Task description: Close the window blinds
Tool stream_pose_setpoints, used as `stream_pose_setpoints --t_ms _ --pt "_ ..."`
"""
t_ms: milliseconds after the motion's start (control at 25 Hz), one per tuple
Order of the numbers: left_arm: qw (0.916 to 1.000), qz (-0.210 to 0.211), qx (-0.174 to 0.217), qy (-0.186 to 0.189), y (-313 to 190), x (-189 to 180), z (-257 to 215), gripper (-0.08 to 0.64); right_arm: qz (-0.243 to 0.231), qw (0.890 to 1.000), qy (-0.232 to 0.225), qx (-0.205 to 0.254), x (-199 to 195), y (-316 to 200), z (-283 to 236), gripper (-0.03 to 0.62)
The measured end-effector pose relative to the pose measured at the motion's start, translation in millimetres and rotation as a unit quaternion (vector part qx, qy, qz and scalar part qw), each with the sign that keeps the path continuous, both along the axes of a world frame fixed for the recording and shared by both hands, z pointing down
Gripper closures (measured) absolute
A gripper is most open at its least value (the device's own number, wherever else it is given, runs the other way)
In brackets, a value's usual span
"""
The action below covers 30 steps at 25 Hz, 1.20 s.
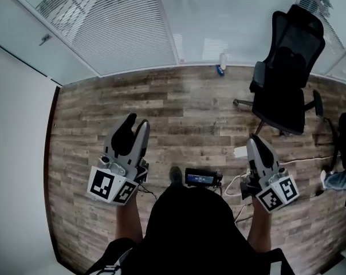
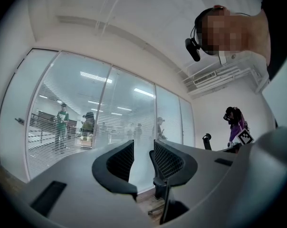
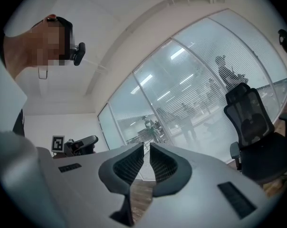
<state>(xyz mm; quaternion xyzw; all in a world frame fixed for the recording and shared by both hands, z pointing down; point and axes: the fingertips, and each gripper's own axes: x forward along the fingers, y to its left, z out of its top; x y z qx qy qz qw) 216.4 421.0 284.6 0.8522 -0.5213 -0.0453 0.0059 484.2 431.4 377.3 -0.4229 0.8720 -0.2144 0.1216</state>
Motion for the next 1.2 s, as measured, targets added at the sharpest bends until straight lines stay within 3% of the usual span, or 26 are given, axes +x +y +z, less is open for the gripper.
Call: stream_pose_setpoints --t_ms 320,560,760,920,1200 --pt "0.9994 -0.034 0.001 -0.008 12.8 -22.3 1.1 0.417 -0.028 1.0 -0.013 0.004 -22.6 -15.3 9.8 0.544" --pt "0.999 -0.04 0.003 0.019 19.9 -44.2 4.0 0.417 -0.059 0.998 -0.005 0.006 -55.4 -14.9 7.4 0.515" --pt "0.9984 -0.026 0.01 0.048 16.9 -66.7 8.2 0.417 -0.056 0.998 0.012 0.004 -78.3 -15.7 5.5 0.515" --pt "0.9974 -0.02 0.018 0.066 13.4 -102.5 11.8 0.417 -0.053 0.998 0.027 0.001 -110.6 -20.0 6.0 0.515" --pt "0.994 -0.033 0.022 0.102 13.2 -196.0 19.9 0.433 -0.055 0.997 0.046 0.003 -195.2 -19.1 -3.6 0.515"
